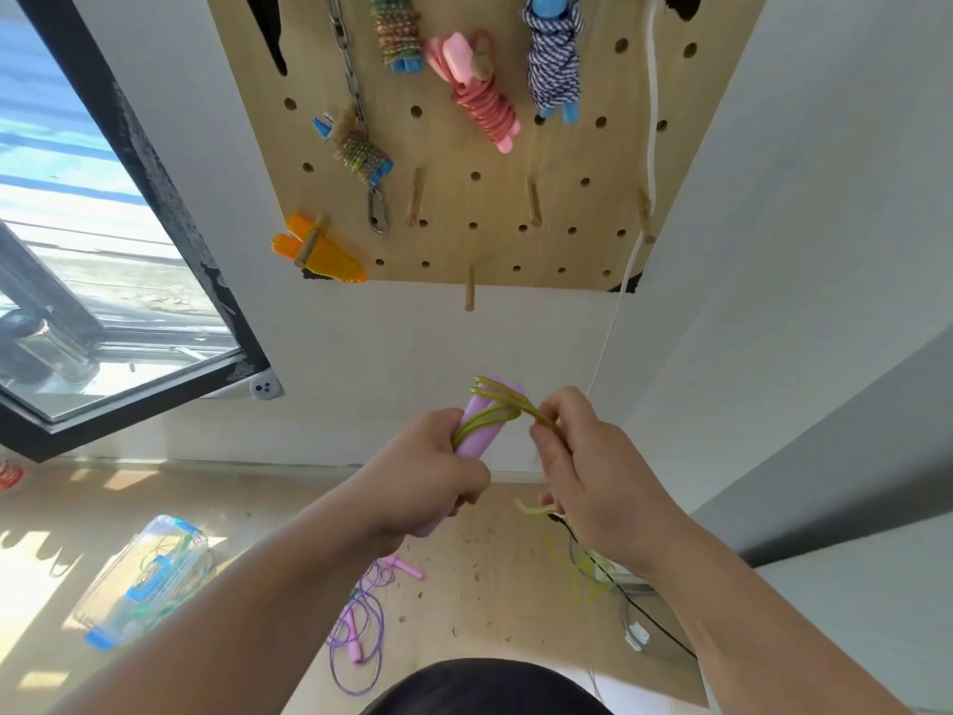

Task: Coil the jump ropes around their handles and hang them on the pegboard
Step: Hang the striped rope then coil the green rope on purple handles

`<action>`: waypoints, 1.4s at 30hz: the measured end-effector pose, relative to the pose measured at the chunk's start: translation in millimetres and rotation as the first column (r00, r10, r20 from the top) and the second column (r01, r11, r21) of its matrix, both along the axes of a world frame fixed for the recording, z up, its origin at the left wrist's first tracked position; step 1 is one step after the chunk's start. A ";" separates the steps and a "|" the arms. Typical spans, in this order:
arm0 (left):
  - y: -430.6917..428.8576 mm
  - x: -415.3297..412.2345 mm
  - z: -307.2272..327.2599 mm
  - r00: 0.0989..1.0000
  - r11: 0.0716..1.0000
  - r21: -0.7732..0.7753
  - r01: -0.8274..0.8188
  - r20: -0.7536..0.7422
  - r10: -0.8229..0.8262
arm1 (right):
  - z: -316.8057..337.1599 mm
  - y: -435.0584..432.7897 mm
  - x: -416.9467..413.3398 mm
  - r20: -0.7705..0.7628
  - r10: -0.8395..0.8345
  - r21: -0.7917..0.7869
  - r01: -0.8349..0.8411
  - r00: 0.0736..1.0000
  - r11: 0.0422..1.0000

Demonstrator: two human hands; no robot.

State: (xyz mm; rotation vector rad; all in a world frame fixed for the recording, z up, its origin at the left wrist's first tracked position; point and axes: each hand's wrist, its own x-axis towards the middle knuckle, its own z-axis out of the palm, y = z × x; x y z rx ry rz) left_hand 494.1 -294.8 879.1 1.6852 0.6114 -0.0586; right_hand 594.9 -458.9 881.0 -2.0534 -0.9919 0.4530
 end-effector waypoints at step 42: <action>7.3 -1.4 -3.8 0.930 0.737 -0.569 0.365 0.194 -0.311 | 9.8 24.5 -5.9 -0.301 0.012 0.333 0.093 0.954 0.938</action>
